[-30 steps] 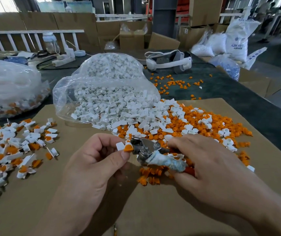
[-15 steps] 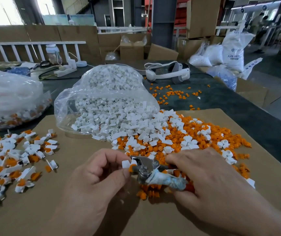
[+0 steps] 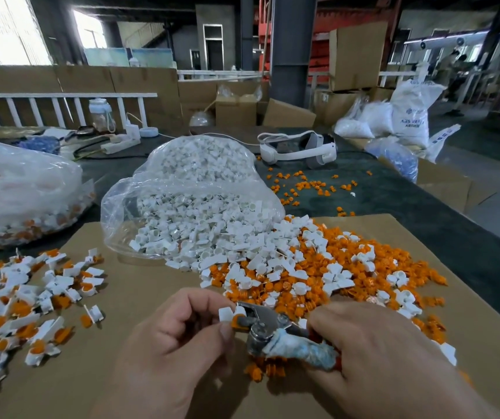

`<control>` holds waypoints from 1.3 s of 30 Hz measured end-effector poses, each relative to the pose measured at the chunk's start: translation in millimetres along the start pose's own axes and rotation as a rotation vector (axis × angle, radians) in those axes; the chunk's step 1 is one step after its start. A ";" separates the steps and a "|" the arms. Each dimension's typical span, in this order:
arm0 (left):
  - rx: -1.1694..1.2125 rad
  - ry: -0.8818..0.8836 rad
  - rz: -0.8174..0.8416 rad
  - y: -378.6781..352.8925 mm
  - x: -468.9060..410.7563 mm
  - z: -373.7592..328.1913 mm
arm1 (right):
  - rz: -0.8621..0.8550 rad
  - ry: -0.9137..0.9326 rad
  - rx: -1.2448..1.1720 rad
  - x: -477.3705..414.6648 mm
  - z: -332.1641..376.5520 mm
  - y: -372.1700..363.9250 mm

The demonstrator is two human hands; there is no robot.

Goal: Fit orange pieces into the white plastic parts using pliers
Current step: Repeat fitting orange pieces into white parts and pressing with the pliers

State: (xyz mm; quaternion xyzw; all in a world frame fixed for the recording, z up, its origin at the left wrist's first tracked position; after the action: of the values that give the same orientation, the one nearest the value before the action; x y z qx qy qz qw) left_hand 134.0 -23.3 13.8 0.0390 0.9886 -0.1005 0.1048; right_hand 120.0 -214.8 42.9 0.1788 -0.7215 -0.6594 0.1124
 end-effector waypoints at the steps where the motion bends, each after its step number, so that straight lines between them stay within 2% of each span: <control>1: 0.004 0.000 0.000 -0.5 -0.2 -0.5 | 0.000 -0.016 0.008 -0.5 -0.4 -1.6; 4: 0.012 0.007 -0.030 -0.4 0.8 -3.0 | -0.094 -0.032 0.044 -1.2 0.2 1.5; 7: -0.119 -0.016 -0.077 2.9 2.2 -5.1 | -0.100 -0.062 -0.047 0.9 -2.3 -5.0; 11: -0.250 0.081 -0.175 15.0 1.7 2.6 | -0.125 -0.101 0.025 -1.9 -10.7 -10.7; 18: -0.199 0.238 -0.134 4.1 11.4 14.0 | -0.047 -0.187 0.182 -5.5 -21.5 -24.9; 25: 0.043 0.269 -0.032 -8.8 12.3 15.2 | -0.034 -0.166 0.129 -4.3 -18.5 -24.6; 28: -0.014 0.217 -0.015 -7.3 9.2 14.9 | -0.116 -0.108 0.007 -0.6 -5.1 -9.1; 31: 0.012 0.187 0.011 -7.3 5.4 20.2 | -0.242 0.034 -0.128 1.8 15.9 12.0; 34: 0.020 0.202 0.100 -12.8 3.6 31.9 | -0.177 0.216 -0.075 -7.8 31.2 10.5; 36: 0.043 0.215 0.143 -14.4 3.2 38.0 | -0.112 0.255 -0.089 -9.9 29.0 0.5; 39: 0.028 0.201 0.204 -16.8 3.6 43.1 | -0.121 0.291 -0.080 -13.1 29.2 -5.1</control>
State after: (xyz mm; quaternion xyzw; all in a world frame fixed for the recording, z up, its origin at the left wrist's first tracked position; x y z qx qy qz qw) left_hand 137.5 -48.4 -25.1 0.1505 0.9835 -0.0988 0.0145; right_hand 120.9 -183.3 35.7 0.3110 -0.6586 -0.6604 0.1827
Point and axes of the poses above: each hand's wrist, its own x-axis away from the middle knuckle, its own y-axis out of the back of the hand, z = x × y, the point moved 6 cm from there along -x, towards the middle knuckle, and after that the axes turned 11 degrees about x, right-handed, at the moved point
